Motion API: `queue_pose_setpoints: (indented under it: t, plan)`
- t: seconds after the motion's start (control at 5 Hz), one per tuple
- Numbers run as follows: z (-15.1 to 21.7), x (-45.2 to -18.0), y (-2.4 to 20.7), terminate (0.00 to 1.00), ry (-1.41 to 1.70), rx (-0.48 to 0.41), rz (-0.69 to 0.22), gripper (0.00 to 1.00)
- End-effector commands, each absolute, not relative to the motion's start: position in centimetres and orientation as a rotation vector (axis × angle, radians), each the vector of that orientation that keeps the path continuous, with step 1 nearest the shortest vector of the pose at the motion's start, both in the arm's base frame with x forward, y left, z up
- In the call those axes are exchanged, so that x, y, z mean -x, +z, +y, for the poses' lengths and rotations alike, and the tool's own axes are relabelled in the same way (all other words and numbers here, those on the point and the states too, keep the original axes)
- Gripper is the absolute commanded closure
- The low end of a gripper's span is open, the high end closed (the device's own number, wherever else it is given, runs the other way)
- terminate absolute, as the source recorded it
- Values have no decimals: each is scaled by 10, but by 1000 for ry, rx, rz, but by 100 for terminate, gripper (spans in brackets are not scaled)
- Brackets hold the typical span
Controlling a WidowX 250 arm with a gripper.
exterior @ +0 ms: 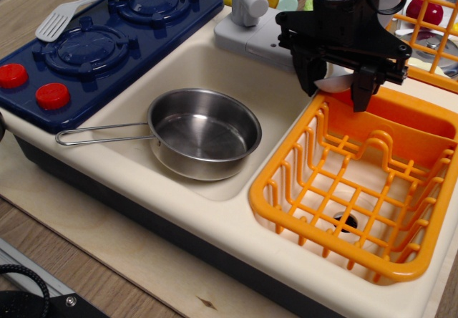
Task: Put spoon into pan
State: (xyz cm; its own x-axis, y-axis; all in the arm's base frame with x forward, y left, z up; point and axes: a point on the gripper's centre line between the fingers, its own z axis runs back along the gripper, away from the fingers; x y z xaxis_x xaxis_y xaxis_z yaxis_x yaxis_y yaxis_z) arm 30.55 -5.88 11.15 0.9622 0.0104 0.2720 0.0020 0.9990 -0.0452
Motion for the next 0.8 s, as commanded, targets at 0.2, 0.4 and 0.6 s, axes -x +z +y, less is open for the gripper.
queue_pose_setpoints:
  t: [0.2,0.4,0.6]
  plan:
    - [-53,-289,166,0,16,-75,-273,100]
    - [-29,-274,169,0,-20,-105,-271,100]
    - [-8,-258,163,0,-93,-149,-299,100]
